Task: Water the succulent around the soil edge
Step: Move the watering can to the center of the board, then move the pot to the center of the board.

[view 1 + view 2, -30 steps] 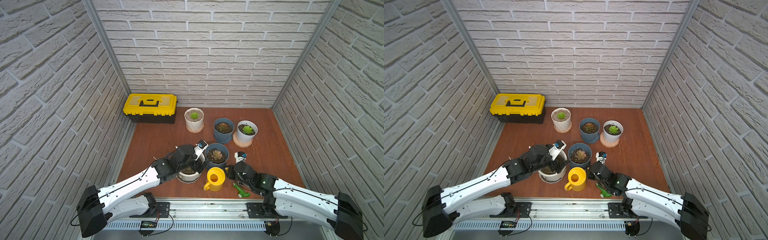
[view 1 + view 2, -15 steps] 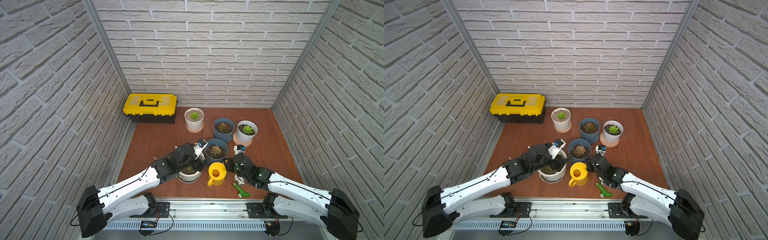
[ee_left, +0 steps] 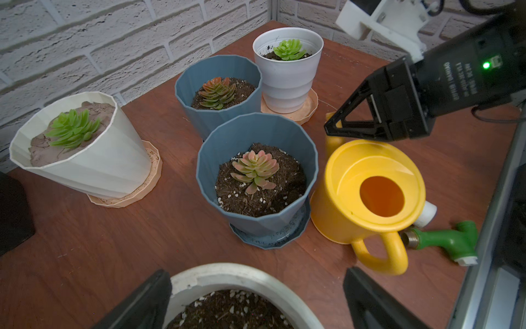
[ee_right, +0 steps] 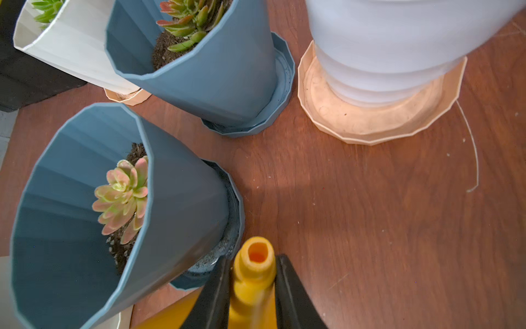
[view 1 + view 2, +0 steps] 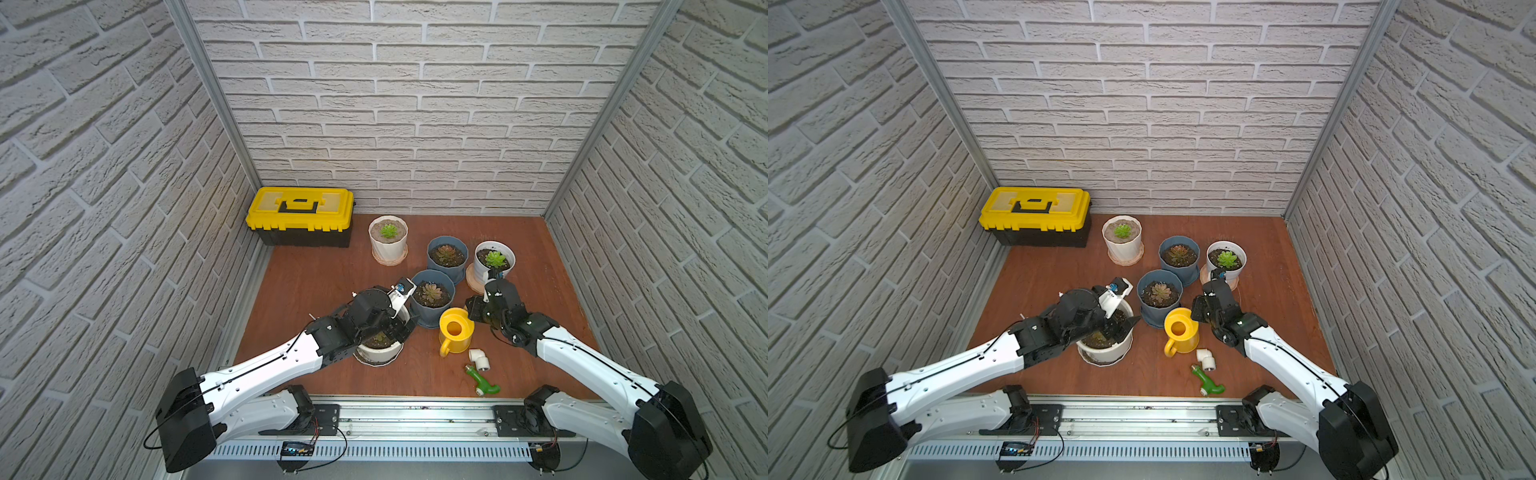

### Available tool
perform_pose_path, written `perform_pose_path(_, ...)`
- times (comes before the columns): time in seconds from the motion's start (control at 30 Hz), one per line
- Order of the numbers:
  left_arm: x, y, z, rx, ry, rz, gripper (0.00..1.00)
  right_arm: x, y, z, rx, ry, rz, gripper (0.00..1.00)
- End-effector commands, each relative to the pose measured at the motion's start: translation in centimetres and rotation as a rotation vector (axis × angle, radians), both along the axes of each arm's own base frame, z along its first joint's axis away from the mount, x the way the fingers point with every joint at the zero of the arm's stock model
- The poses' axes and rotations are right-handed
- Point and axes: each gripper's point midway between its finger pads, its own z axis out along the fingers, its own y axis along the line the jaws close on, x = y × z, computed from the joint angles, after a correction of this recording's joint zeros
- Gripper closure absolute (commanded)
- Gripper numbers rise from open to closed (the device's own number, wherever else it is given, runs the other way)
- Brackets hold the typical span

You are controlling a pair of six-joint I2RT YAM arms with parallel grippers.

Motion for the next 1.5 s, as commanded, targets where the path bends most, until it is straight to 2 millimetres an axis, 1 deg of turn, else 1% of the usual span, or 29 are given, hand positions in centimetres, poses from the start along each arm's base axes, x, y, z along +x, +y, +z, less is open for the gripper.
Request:
perform_pose_path(0.0, 0.9, 0.8, 1.2, -0.029, -0.036, 0.084, 0.02, -0.8, -1.3, -1.3, -0.167, 0.076, 0.088, 0.79)
perform_pose_path(0.07, 1.0, 2.1, 1.9, -0.028, -0.049, 0.143, 0.01, -1.0, -1.3, -1.1, -0.189, 0.101, 0.106, 0.71)
perform_pose_path(0.13, 1.2, 4.1, 2.4, -0.01, -0.059, 0.231, 0.01, -1.1, -1.3, -0.8, -0.203, 0.116, 0.122, 0.65)
perform_pose_path(0.17, 1.5, 5.7, 2.8, 0.005, -0.071, 0.311, 0.02, -1.3, -1.3, -0.5, -0.207, 0.119, 0.13, 0.61)
perform_pose_path(0.2, 1.6, 7.4, 2.7, 0.02, -0.058, 0.376, 0.02, -1.3, -1.3, 0.0, -0.208, 0.116, 0.138, 0.58)
perform_pose_path(0.23, 1.5, 8.5, 2.4, 0.026, -0.033, 0.42, 0.02, -1.4, -1.2, 0.3, -0.209, 0.115, 0.147, 0.56)
perform_pose_path(0.27, 1.5, 10.1, 1.8, 0.027, 0.01, 0.472, 0.03, -1.5, -1.3, 1.1, -0.21, 0.104, 0.153, 0.53)
perform_pose_path(0.33, 1.2, 12.6, 0.1, 0.008, 0.119, 0.551, 0.04, -1.7, -1.1, 2.2, -0.208, 0.086, 0.175, 0.49)
perform_pose_path(0.43, 0.1, 14.4, -2.3, -0.05, 0.249, 0.599, 0.09, -1.9, -0.7, 4.2, -0.201, 0.048, 0.216, 0.45)
perform_pose_path(0.53, -0.9, 14.7, -3.3, -0.109, 0.313, 0.604, 0.13, -2.4, -0.2, 5.9, -0.186, 0.015, 0.256, 0.43)
perform_pose_path(0.63, -1.7, 14.8, -4.0, -0.125, 0.353, 0.607, 0.16, -3.0, 1.0, 7.5, -0.149, -0.021, 0.315, 0.42)
perform_pose_path(0.77, -2.1, 14.0, -4.6, -0.151, 0.389, 0.578, 0.23, -3.6, 2.5, 8.7, -0.101, -0.055, 0.365, 0.41)
perform_pose_path(0.87, -1.8, 14.0, -5.4, -0.127, 0.405, 0.59, 0.3, -3.7, 3.6, 9.1, -0.077, -0.065, 0.397, 0.4)
perform_pose_path(0.97, -1.1, 14.0, -6.4, -0.09, 0.409, 0.602, 0.45, -3.7, 4.8, 9.3, -0.069, -0.072, 0.428, 0.39)
perform_pose_path(1.03, -0.4, 13.8, -6.8, -0.077, 0.398, 0.606, 0.57, -3.6, 5.3, 9.4, -0.07, -0.075, 0.44, 0.39)
perform_pose_path(1.1, 0.5, 13.9, -6.9, -0.066, 0.369, 0.62, 0.72, -3.4, 5.7, 9.4, -0.068, -0.075, 0.447, 0.38)
perform_pose_path(1.17, 1.4, 14.0, -6.8, -0.057, 0.339, 0.637, 0.83, -3.1, 5.8, 9.2, -0.069, -0.077, 0.438, 0.38)
perform_pose_path(1.2, 2.0, 14.1, -6.6, -0.053, 0.317, 0.647, 0.87, -2.8, 5.6, 9.1, -0.076, -0.08, 0.421, 0.38)
perform_pose_path(1.27, 3.0, 14.4, -6.2, -0.043, 0.271, 0.671, 0.9, -2.1, 5.3, 8.9, -0.088, -0.092, 0.39, 0.38)
perform_pose_path(1.33, 4.1, 14.8, -5.8, -0.028, 0.226, 0.702, 0.92, -1.2, 5.0, 9.0, -0.11, -0.119, 0.351, 0.38)
perform_pose_path(1.4, 5.2, 15.0, -5.5, -0.021, 0.188, 0.72, 0.93, -0.2, 4.5, 9.6, -0.122, -0.156, 0.305, 0.38)
perform_pose_path(1.47, 6.4, 15.6, -5.3, -0.025, 0.152, 0.756, 0.94, 0.9, 4.4, 10.6, -0.113, -0.2, 0.27, 0.38)
